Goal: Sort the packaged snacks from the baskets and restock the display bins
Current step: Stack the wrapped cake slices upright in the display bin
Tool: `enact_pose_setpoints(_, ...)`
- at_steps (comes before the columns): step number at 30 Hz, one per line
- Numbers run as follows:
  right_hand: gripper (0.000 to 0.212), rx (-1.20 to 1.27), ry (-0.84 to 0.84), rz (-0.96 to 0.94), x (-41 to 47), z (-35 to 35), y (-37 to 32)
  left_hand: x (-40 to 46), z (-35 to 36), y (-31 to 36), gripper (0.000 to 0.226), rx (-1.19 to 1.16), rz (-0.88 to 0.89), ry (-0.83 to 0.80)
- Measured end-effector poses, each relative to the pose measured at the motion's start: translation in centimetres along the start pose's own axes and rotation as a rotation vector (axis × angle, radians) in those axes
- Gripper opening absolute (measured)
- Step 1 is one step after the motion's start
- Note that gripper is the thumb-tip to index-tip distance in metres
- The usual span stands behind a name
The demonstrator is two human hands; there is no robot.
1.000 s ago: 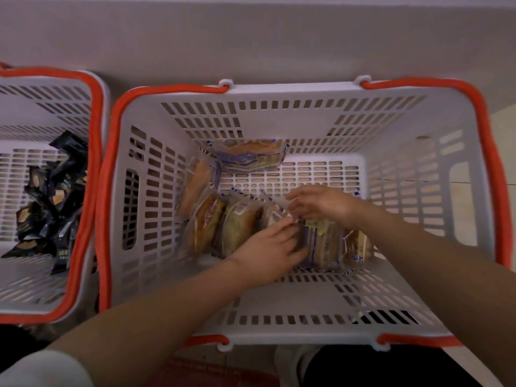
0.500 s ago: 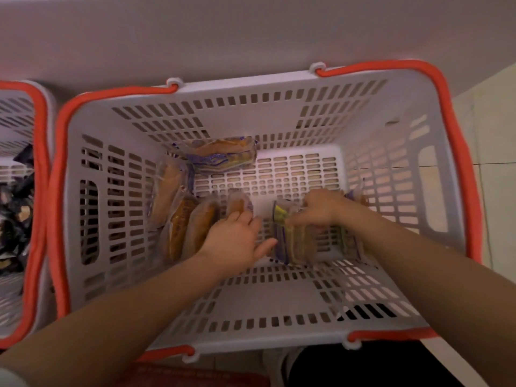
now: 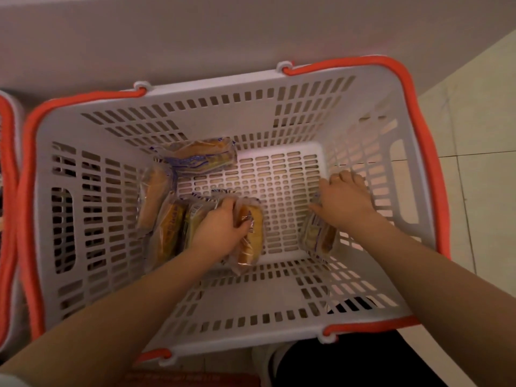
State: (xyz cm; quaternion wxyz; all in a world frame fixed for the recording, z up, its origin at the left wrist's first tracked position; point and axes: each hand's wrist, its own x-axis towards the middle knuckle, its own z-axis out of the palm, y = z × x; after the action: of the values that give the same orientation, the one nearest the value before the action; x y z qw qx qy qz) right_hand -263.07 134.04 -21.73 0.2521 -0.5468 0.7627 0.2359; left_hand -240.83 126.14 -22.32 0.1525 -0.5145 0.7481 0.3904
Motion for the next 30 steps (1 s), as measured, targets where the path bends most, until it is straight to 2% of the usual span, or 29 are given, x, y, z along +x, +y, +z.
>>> enact_pose_setpoints(4, 0.046, -0.274, -0.091, 0.003, 0.7, -0.5, -0.7, -0.7, -0.7, -1.0, 0.027, 0.015, -0.004, 0.018)
enact_pose_setpoints(6, 0.039, -0.335, -0.159, -0.04, 1.0, -1.0, -1.8, -0.9, -1.3, -1.5, 0.029, 0.035, -0.02, 0.014)
enact_pose_setpoints(8, 0.043, -0.176, -0.285, -0.083, 1.1, -1.6, -2.5, -1.2, -1.8, -2.0, 0.034, 0.043, -0.037, 0.007)
enact_pose_setpoints(10, 0.055, 0.151, -0.447, -0.176, 1.1, -2.3, -2.5, -1.5, -2.3, -2.3, 0.04, 0.036, -0.04, 0.002)
enact_pose_setpoints(11, 0.054, 0.339, -0.483, -0.234, 0.9, -2.6, -2.4, -1.5, -2.4, -2.4, 0.042, 0.029, -0.04, -0.001)
enact_pose_setpoints(12, 0.051, 0.493, -0.464, -0.281, 0.6, -2.7, -2.3, -1.6, -2.5, -2.6, 0.043, 0.02, -0.042, -0.002)
enact_pose_setpoints(14, 0.036, 0.662, -0.31, -0.332, 0.1, -2.5, -2.6, -1.7, -2.6, -2.8, 0.045, 0.008, -0.042, -0.002)
enact_pose_setpoints(16, 0.022, 0.674, -0.133, -0.373, -0.2, -2.4, -3.6, -1.9, -2.5, -3.0, 0.047, 0.013, -0.021, 0.005)
enact_pose_setpoints(20, 0.02, 0.82, 0.038, -0.449, 0.1, -5.3, -6.0, -2.2, -2.5, -3.8, 0.042, 0.025, 0.0, 0.035)
enact_pose_setpoints(23, 0.02, 0.825, -0.006, -0.464, 0.8, -7.0, -6.9, -2.4, -2.7, -4.7, 0.049, 0.013, -0.012, 0.064)
enact_pose_setpoints(25, 0.029, 0.762, -0.144, -0.454, 1.2, -6.6, -6.9, -2.6, -3.0, -5.1, 0.054, 0.004, -0.013, 0.054)
enact_pose_setpoints(27, 0.031, 0.636, -0.324, -0.372, 1.3, -5.3, -6.6, -2.7, -3.0, -5.2, 0.049, 0.018, -0.002, 0.068)
enact_pose_setpoints(28, 0.034, 0.595, -0.355, -0.302, 1.3, -4.6, -6.6, -2.8, -3.0, -5.1, 0.044, 0.023, 0.008, 0.081)
enact_pose_setpoints(30, 0.036, 0.567, -0.265, -0.151, 1.3, -3.8, -6.8, -3.1, -3.0, -4.5, 0.047, -0.001, 0.045, 0.054)
